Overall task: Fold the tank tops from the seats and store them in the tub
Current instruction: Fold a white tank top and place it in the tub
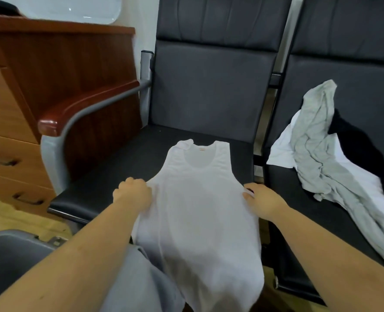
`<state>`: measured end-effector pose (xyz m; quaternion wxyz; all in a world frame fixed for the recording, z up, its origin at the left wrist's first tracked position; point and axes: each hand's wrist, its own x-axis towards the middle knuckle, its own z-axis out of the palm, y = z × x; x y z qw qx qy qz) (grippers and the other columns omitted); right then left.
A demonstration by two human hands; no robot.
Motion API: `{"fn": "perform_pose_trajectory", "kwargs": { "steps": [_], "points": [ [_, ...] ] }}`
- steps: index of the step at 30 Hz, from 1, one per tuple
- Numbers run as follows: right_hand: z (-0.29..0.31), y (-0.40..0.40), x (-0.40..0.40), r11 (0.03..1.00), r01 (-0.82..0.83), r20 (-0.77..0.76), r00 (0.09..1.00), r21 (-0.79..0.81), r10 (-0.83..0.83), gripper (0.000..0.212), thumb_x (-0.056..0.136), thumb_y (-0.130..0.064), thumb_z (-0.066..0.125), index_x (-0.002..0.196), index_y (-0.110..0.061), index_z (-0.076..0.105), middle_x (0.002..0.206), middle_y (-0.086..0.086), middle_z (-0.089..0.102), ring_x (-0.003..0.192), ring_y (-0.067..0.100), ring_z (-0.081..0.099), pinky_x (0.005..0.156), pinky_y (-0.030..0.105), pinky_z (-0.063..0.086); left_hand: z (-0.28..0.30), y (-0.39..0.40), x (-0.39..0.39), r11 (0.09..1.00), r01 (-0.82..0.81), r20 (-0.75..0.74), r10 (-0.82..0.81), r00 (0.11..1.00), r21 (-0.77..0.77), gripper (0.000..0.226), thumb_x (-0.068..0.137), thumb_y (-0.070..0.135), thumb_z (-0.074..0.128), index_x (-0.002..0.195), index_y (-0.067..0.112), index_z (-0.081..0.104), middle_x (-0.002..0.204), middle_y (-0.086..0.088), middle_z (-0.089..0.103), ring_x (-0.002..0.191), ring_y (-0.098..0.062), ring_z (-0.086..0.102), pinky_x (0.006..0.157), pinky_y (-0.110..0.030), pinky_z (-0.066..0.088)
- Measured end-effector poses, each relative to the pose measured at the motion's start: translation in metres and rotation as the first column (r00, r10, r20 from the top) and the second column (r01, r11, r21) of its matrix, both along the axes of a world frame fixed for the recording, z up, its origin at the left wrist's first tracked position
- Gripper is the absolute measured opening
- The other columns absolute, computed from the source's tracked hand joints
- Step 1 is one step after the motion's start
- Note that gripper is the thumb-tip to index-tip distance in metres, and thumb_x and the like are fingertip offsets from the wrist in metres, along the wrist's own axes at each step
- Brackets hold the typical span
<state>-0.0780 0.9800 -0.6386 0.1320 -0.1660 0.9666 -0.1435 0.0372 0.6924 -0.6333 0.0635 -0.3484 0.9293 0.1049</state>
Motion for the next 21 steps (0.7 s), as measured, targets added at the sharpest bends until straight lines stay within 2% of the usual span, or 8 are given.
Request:
{"fn": "perform_pose_trajectory", "kwargs": {
  "steps": [2,5,9,12,14,16,18,21],
  "points": [
    [-0.003,0.008,0.004,0.99,0.091,0.019,0.996,-0.108,-0.089,0.049,0.102,-0.032,0.041,0.148,-0.017,0.031,0.146,0.008,0.044,0.131,0.028,0.045,0.108,0.037,0.037,0.0,-0.004,0.004,0.997,-0.075,-0.039,0.075,0.996,-0.01,0.037,0.098,0.029,0.043,0.132,0.019,0.052,0.124,-0.01,0.051,0.11,-0.028,0.051,0.095,-0.039,0.043],
    [-0.01,0.012,0.007,0.953,0.214,0.054,0.977,-0.214,-0.208,0.051,0.1,-0.031,0.048,0.145,-0.015,0.033,0.135,0.01,0.054,0.12,0.03,0.053,0.1,0.038,0.043,-0.001,-0.013,0.012,0.98,-0.195,-0.056,0.197,0.979,0.047,0.048,0.091,0.042,0.056,0.132,0.018,0.049,0.124,-0.01,0.053,0.113,-0.029,0.051,0.094,-0.04,0.04],
    [-0.012,0.01,0.006,0.906,0.295,0.073,0.955,-0.302,-0.287,0.05,0.095,-0.025,0.059,0.139,-0.01,0.039,0.129,0.011,0.056,0.116,0.03,0.054,0.094,0.034,0.042,-0.001,-0.019,0.014,0.95,-0.271,-0.043,0.281,0.959,0.153,0.051,0.089,0.05,0.059,0.125,0.014,0.053,0.117,-0.009,0.058,0.109,-0.029,0.052,0.095,-0.039,0.041],
    [-0.008,0.009,0.002,0.882,0.332,0.114,0.943,-0.335,-0.312,0.046,0.092,-0.023,0.063,0.131,-0.008,0.047,0.125,0.012,0.057,0.111,0.028,0.055,0.085,0.03,0.041,-0.003,-0.019,0.009,0.952,-0.223,-0.106,0.249,0.963,0.21,0.041,0.091,0.04,0.06,0.12,0.012,0.056,0.099,-0.006,0.058,0.083,-0.021,0.054,0.07,-0.032,0.043],
    [-0.007,0.008,0.0,0.892,0.334,0.129,0.942,-0.304,-0.309,0.036,0.092,-0.025,0.062,0.121,-0.006,0.054,0.113,0.01,0.059,0.097,0.024,0.055,0.079,0.029,0.04,-0.002,-0.018,0.007,0.941,-0.182,-0.185,0.24,0.953,0.285,0.031,0.091,0.03,0.06,0.112,0.007,0.059,0.091,-0.007,0.059,0.071,-0.018,0.052,0.056,-0.028,0.038],
    [-0.005,0.008,-0.002,0.906,0.326,0.137,0.944,-0.271,-0.299,0.025,0.093,-0.029,0.06,0.102,-0.006,0.057,0.094,0.007,0.057,0.082,0.02,0.052,0.07,0.028,0.039,-0.001,-0.017,0.004,0.937,-0.129,-0.241,0.213,0.947,0.323,0.023,0.091,0.027,0.059,0.101,0.007,0.061,0.089,-0.009,0.06,0.07,-0.018,0.052,0.054,-0.027,0.036],
    [-0.001,0.009,-0.001,0.911,0.324,0.165,0.943,-0.256,-0.29,0.033,0.094,-0.035,0.057,0.075,-0.009,0.05,0.075,0.004,0.05,0.066,0.016,0.047,0.058,0.027,0.035,-0.003,-0.015,0.004,0.926,-0.125,-0.27,0.229,0.935,0.356,0.017,0.092,0.026,0.057,0.094,0.009,0.06,0.088,-0.01,0.061,0.071,-0.019,0.052,0.056,-0.028,0.037],
    [0.007,0.013,0.004,0.927,0.29,0.213,0.947,-0.237,-0.242,0.047,0.095,-0.044,0.052,0.064,-0.012,0.039,0.068,0.003,0.042,0.061,0.015,0.042,0.055,0.025,0.031,-0.005,-0.018,0.001,0.899,-0.182,-0.302,0.316,0.899,0.398,0.021,0.091,0.017,0.052,0.072,0.008,0.053,0.07,-0.009,0.051,0.059,-0.019,0.043,0.053,-0.028,0.034]
  ]
}}
